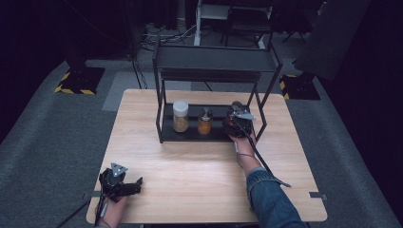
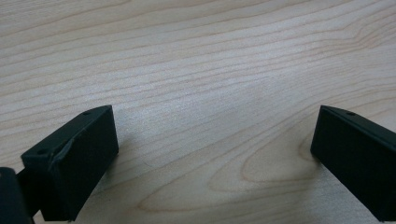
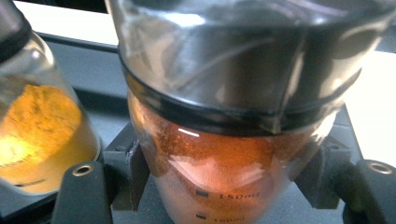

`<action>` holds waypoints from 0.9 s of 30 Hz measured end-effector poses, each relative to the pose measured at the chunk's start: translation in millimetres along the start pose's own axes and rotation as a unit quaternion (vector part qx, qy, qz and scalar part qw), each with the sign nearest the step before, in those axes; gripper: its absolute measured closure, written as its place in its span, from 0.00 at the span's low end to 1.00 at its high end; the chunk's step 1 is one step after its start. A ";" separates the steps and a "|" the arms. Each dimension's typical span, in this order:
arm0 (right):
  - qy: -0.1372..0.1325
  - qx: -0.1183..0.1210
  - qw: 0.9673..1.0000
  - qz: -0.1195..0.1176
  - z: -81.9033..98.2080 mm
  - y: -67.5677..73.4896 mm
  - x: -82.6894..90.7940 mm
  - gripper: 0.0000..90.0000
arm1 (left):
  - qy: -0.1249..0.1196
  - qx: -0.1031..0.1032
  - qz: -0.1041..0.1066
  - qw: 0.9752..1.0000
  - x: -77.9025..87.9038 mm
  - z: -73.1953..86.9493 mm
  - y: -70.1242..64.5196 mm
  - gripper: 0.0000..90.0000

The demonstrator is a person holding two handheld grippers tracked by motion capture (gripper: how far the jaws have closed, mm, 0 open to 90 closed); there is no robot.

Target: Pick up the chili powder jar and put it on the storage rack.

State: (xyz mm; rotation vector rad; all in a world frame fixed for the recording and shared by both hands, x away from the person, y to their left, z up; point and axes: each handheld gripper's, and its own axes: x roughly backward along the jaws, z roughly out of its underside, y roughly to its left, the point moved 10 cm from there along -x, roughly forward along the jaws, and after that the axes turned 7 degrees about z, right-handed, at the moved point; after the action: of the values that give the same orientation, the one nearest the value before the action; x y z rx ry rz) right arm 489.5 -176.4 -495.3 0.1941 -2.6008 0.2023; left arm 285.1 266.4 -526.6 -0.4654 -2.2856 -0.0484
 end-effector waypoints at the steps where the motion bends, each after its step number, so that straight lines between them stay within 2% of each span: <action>1: 0.000 -0.001 1.000 0.000 1.0 -0.1 -1.2 0.33 | 0.000 0.000 0.000 1.000 0.0 0.0 0.0 0.01; 10: 0.009 -0.001 1.000 -0.001 7.3 -0.5 -7.5 0.33 | 0.000 0.001 0.000 1.000 -0.1 0.0 -0.1 0.01; 16: 0.005 -0.004 1.000 -0.001 9.6 -1.3 -7.5 0.32 | 0.000 0.000 -0.001 1.000 0.0 0.1 -0.1 0.01; 19: 0.008 -0.012 1.000 -0.009 9.6 -4.5 -7.6 0.32 | 0.000 0.000 -0.001 1.000 0.0 0.0 0.0 0.01; 23: -0.001 -0.022 1.000 -0.014 4.7 -8.0 -0.6 0.16 | 0.000 0.001 -0.001 1.000 -0.1 0.1 -0.1 0.01; 25: -0.008 -0.018 1.000 -0.021 0.3 -8.8 6.3 0.12 | 0.000 0.001 -0.002 1.000 -0.1 -0.1 -0.1 0.01; 27: -0.013 -0.007 1.000 -0.018 -4.7 -8.2 14.6 0.11 | 0.000 0.001 -0.002 1.000 -0.1 -0.1 -0.1 0.01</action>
State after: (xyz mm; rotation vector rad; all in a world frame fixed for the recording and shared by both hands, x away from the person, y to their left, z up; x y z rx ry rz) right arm 480.8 -185.0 -482.9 0.2409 -2.6214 0.1690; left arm 285.2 266.3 -526.6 -0.4606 -2.2859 -0.0476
